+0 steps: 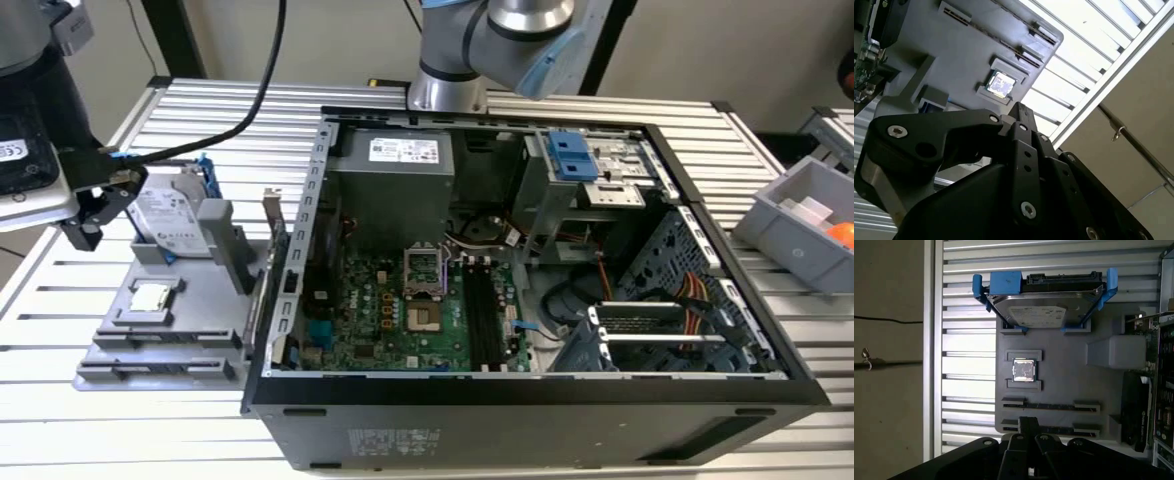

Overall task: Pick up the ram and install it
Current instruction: 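Pick up the ram and move it above insertion slot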

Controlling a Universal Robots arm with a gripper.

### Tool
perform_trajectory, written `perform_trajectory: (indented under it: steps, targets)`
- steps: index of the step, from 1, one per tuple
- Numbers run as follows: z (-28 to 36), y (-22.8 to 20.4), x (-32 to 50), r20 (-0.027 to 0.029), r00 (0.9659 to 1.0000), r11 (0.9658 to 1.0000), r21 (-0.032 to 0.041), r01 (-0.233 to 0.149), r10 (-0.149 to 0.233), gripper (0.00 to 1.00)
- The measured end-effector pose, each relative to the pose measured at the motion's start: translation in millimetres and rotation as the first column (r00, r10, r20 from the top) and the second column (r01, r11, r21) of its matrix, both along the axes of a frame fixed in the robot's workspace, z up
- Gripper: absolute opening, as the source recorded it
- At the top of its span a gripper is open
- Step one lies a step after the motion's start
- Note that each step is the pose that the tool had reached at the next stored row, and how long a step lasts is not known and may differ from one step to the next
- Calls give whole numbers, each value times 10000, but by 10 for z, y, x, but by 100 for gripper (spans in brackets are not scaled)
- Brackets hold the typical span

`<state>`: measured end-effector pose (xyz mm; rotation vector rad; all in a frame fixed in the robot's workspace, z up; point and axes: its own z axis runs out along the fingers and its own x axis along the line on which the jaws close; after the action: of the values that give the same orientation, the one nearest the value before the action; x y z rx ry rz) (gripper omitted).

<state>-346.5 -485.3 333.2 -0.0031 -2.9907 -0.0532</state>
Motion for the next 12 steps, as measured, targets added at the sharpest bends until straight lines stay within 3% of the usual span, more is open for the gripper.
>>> perform_trajectory:
  steps: [12]
  targets:
    - [-24,0,0,-225,9997,10000,-22,0,0,0]
